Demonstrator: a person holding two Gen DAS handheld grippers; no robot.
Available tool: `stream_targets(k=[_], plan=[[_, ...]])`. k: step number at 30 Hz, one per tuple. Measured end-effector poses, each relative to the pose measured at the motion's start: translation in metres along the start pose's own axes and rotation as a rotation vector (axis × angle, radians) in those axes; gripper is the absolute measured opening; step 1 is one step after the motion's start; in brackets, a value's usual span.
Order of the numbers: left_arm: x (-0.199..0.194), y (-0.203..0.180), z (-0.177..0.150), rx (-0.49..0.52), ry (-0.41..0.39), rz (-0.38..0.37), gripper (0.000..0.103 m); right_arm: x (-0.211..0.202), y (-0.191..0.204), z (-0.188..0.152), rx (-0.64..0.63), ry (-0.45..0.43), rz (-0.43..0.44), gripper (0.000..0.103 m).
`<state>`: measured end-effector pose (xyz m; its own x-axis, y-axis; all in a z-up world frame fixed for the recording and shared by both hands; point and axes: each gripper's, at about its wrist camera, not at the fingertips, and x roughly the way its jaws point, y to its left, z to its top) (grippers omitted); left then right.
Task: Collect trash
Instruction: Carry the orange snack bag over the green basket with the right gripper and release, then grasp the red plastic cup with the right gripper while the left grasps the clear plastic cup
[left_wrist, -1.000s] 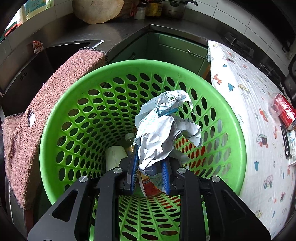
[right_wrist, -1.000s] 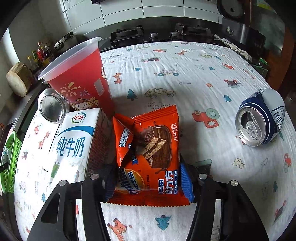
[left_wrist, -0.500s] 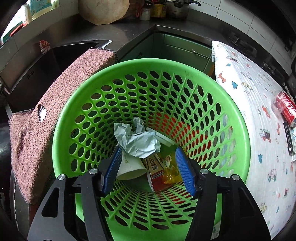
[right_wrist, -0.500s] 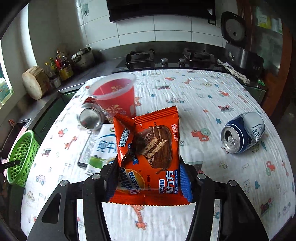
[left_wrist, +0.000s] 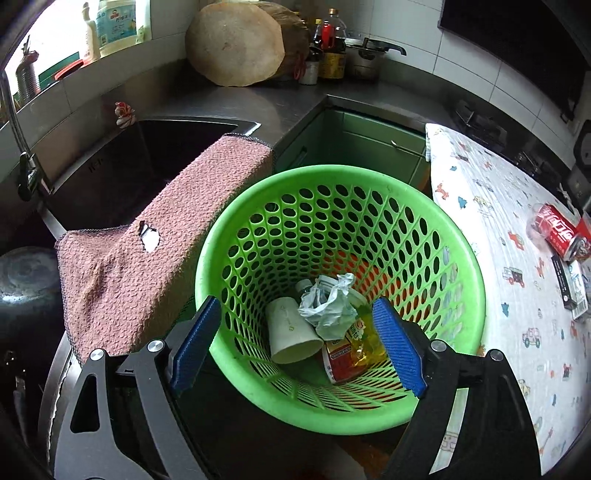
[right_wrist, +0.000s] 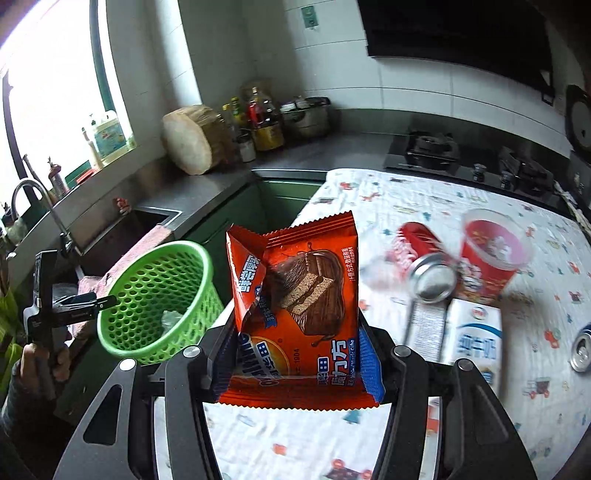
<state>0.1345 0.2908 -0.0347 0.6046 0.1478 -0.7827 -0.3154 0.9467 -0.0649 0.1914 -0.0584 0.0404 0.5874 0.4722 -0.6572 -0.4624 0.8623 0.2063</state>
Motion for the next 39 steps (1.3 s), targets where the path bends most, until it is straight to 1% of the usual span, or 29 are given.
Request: stream_targets(k=[4,7,11,15,17,19,20,23,24,29,33,39], plan=[[-0.011,0.018,-0.006,-0.03,-0.019,-0.006,0.085,0.049,0.055,0.01,-0.046,0.042,0.089,0.054],[-0.017,0.029,-0.008,-0.05,-0.033,-0.006,0.086,0.085,0.09,0.014,-0.069,0.075,0.129,0.054],[-0.021,0.04,-0.011,-0.07,-0.047,-0.003,0.086,0.128,0.126,0.016,-0.093,0.127,0.141,0.054],[-0.024,0.049,-0.014,-0.092,-0.052,-0.008,0.086,0.157,0.147,0.016,-0.089,0.161,0.164,0.054],[-0.023,0.05,-0.015,-0.097,-0.051,-0.007,0.086,0.165,0.151,0.016,-0.089,0.172,0.181,0.059],[-0.021,0.05,-0.016,-0.1,-0.046,-0.008,0.086,0.166,0.154,0.016,-0.094,0.163,0.191,0.076],[-0.021,0.05,-0.016,-0.103,-0.044,-0.009,0.086,0.164,0.155,0.017,-0.096,0.151,0.187,0.078],[-0.019,0.046,-0.015,-0.102,-0.041,-0.013,0.087,0.155,0.151,0.019,-0.097,0.141,0.197,0.079],[-0.019,0.044,-0.014,-0.1,-0.041,-0.013,0.087,0.151,0.148,0.019,-0.098,0.135,0.198,0.081],[-0.02,0.025,-0.009,-0.079,-0.045,-0.03,0.087,0.117,0.117,0.021,-0.094,0.087,0.169,0.084],[-0.022,0.004,-0.003,-0.052,-0.053,-0.054,0.087,0.08,0.076,0.024,-0.093,0.033,0.09,0.087],[-0.023,-0.038,0.006,0.005,-0.058,-0.094,0.087,0.022,0.0,0.029,-0.049,-0.046,-0.047,0.09]])
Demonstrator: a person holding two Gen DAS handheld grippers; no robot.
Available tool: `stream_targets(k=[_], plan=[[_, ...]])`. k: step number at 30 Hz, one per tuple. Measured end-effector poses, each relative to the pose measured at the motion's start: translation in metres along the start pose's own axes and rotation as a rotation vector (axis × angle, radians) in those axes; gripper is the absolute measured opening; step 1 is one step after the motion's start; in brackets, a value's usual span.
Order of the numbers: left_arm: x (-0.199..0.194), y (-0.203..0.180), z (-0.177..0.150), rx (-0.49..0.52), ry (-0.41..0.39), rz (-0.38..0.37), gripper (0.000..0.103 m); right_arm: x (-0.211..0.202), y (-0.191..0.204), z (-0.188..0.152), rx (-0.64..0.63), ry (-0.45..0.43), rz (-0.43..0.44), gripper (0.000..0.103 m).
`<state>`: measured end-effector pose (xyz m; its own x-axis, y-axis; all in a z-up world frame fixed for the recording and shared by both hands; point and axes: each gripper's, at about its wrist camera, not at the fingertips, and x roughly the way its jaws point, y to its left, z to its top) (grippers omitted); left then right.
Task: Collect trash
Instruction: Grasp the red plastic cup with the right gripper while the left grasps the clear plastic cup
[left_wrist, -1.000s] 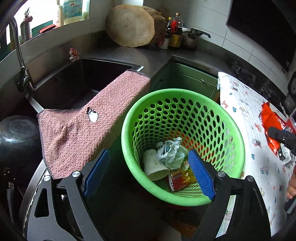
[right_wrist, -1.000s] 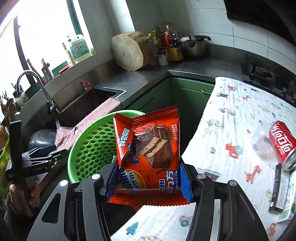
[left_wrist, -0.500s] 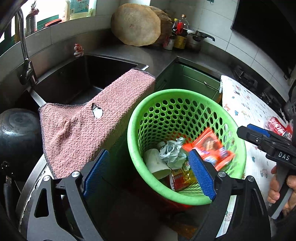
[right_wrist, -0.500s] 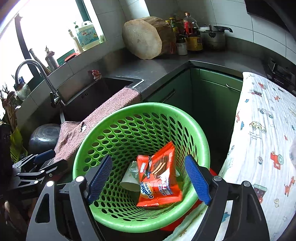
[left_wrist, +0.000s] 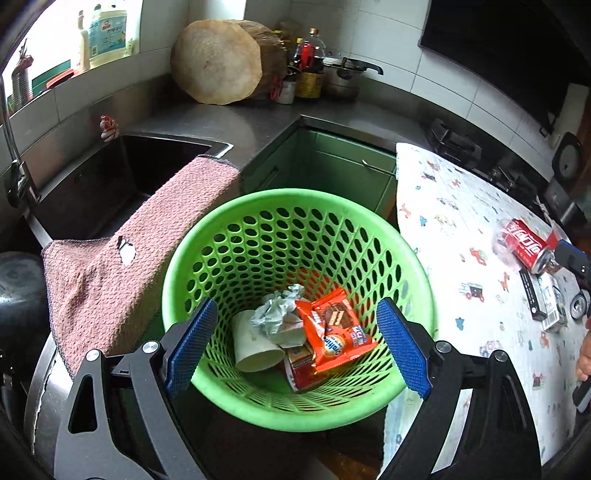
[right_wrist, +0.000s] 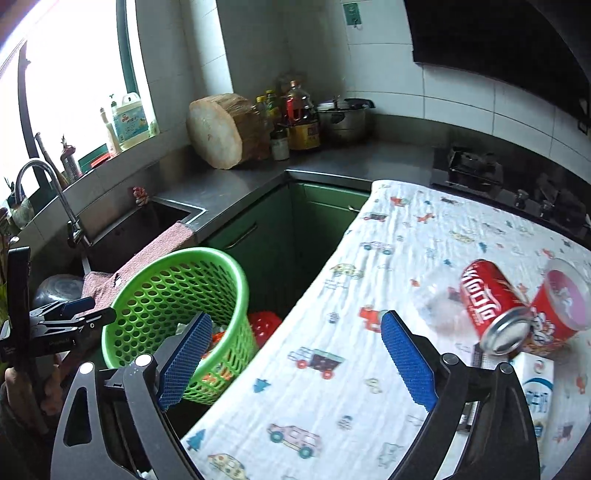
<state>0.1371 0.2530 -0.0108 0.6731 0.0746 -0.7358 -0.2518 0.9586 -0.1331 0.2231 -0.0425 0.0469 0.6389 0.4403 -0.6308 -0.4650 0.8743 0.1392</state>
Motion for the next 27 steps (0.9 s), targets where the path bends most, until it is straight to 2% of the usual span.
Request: stream_targets(k=[7,12,20,27], plan=[[0.011,-0.058,0.015,0.065,0.006,-0.065,0.087,-0.046,-0.095,-0.009,0.069,-0.043,-0.164,0.092],[0.026,-0.109,0.027,0.136,0.014,-0.116,0.087,-0.055,-0.146,-0.025,0.108,-0.036,-0.241,0.092],[0.061,-0.189,0.045,0.23,0.046,-0.242,0.087,-0.027,-0.199,-0.044,0.146,0.012,-0.244,0.092],[0.101,-0.242,0.056,0.301,0.084,-0.294,0.087,0.001,-0.225,-0.041,0.167,0.002,-0.201,0.092]])
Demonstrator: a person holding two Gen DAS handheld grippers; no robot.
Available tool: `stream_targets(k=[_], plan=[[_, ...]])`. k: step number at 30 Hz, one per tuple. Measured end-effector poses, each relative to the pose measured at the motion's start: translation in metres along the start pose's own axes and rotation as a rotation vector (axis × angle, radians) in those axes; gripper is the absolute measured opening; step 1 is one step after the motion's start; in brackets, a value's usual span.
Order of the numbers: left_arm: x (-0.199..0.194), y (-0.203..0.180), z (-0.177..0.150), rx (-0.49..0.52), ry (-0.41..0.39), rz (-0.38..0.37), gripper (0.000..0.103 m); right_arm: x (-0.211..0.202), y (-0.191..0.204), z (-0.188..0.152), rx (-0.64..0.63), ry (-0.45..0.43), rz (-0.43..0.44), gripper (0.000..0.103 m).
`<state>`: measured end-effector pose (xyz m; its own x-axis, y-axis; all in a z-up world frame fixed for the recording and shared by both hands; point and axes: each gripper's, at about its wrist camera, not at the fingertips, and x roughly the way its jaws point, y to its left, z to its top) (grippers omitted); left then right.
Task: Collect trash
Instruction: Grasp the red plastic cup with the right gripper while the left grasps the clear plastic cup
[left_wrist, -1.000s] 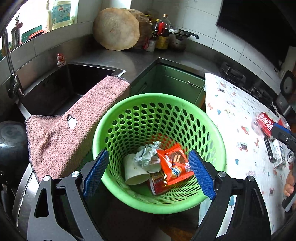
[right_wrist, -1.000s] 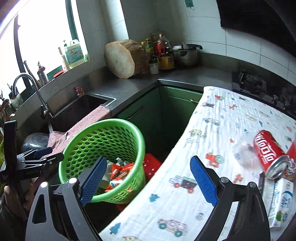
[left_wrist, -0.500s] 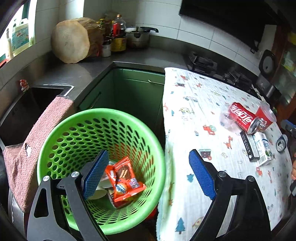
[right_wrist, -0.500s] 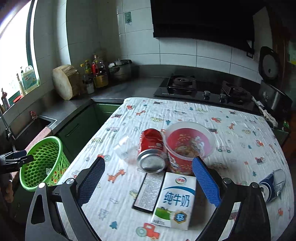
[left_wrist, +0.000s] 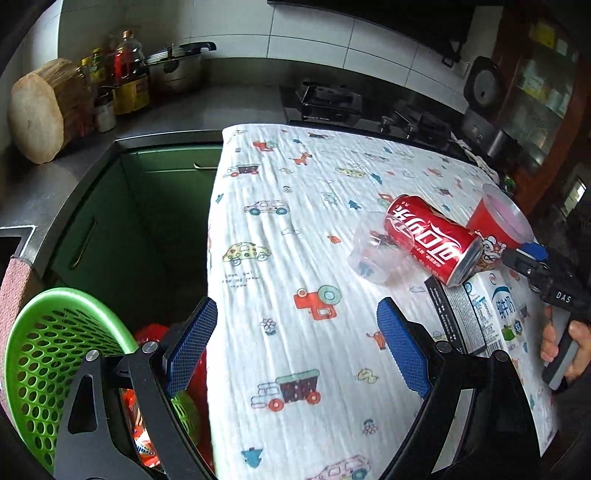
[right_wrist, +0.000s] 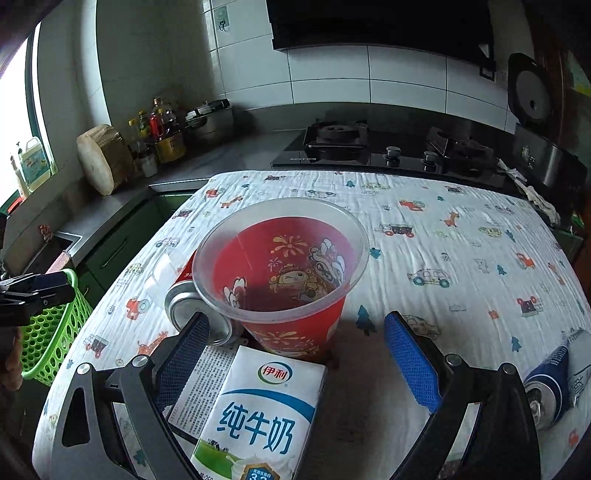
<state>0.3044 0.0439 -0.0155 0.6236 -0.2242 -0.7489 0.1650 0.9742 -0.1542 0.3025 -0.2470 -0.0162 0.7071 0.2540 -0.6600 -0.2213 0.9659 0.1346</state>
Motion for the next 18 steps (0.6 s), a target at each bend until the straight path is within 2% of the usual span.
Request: stream_targets(k=[11,18], plan=[[0.058,-0.024,0.03,0.019,0.041,-0.121,0.087,0.02,-0.007,0.01,-0.041,-0.04,0.054,0.092],[0.077,-0.043,0.036,0.104,0.068,-0.165,0.087,0.024,-0.01,0.013,-0.035,-0.054,0.084,0.073]])
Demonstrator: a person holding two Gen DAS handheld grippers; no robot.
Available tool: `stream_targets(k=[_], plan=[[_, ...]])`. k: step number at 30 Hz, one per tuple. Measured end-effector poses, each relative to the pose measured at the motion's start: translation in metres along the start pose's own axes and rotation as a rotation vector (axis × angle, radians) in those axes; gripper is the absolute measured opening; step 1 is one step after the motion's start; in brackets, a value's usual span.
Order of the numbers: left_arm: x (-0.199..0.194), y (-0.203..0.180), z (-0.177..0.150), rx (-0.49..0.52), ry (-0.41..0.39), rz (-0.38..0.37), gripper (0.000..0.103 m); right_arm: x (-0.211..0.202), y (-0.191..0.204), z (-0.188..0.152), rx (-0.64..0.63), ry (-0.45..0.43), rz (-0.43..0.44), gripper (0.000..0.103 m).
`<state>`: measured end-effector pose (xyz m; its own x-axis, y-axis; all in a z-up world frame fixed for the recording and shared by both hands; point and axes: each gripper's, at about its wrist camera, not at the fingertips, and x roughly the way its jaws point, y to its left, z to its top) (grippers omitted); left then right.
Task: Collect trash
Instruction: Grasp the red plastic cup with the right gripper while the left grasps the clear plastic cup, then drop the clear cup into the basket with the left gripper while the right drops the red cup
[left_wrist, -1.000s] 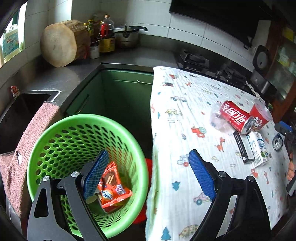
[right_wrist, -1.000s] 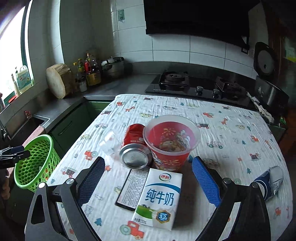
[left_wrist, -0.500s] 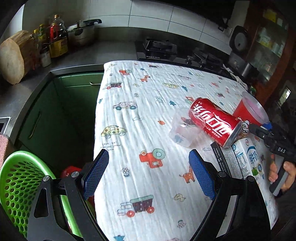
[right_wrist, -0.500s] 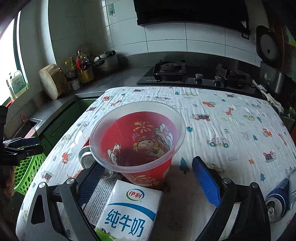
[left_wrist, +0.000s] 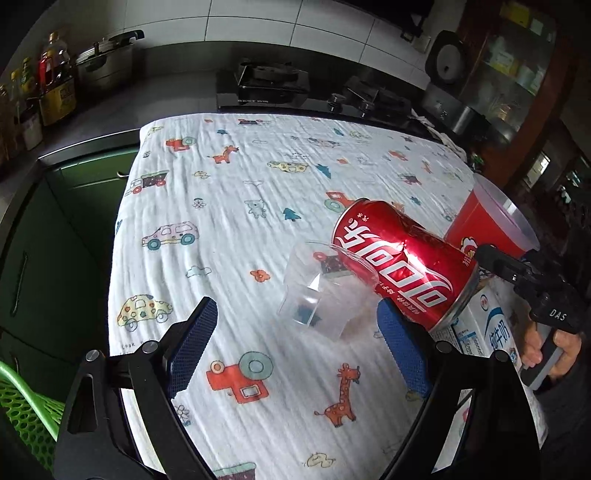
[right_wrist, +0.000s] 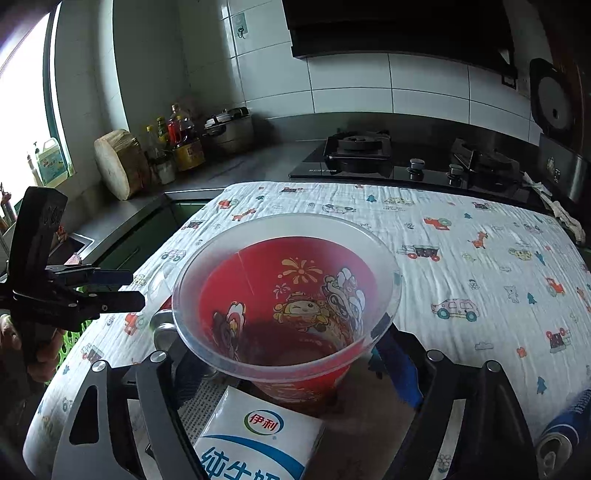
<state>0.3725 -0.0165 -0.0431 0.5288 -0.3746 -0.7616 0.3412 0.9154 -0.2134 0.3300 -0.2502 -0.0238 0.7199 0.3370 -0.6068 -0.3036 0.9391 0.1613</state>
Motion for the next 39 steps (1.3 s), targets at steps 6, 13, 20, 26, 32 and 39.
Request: stream_targets(k=[6,13,20,26,32,39], plan=[[0.011,-0.014,0.003,0.112,0.023,-0.004,0.087,-0.001,-0.001,0.001,0.0,-0.007,0.009,0.071],[0.024,-0.024,0.004,0.184,0.038,-0.001,0.087,-0.004,-0.002,0.0,-0.003,-0.015,0.011,0.071],[0.031,-0.025,0.007,0.197,0.032,-0.001,0.078,-0.011,0.0,0.001,-0.011,-0.022,0.014,0.071],[0.035,-0.026,0.005,0.202,0.033,-0.001,0.062,-0.014,0.004,0.001,-0.019,-0.031,0.008,0.071],[0.026,-0.027,0.002,0.198,0.012,0.012,0.061,-0.024,0.007,0.002,-0.027,-0.047,-0.005,0.071],[-0.009,-0.015,-0.001,0.151,-0.025,0.034,0.061,-0.05,0.019,0.008,-0.043,-0.085,-0.018,0.071]])
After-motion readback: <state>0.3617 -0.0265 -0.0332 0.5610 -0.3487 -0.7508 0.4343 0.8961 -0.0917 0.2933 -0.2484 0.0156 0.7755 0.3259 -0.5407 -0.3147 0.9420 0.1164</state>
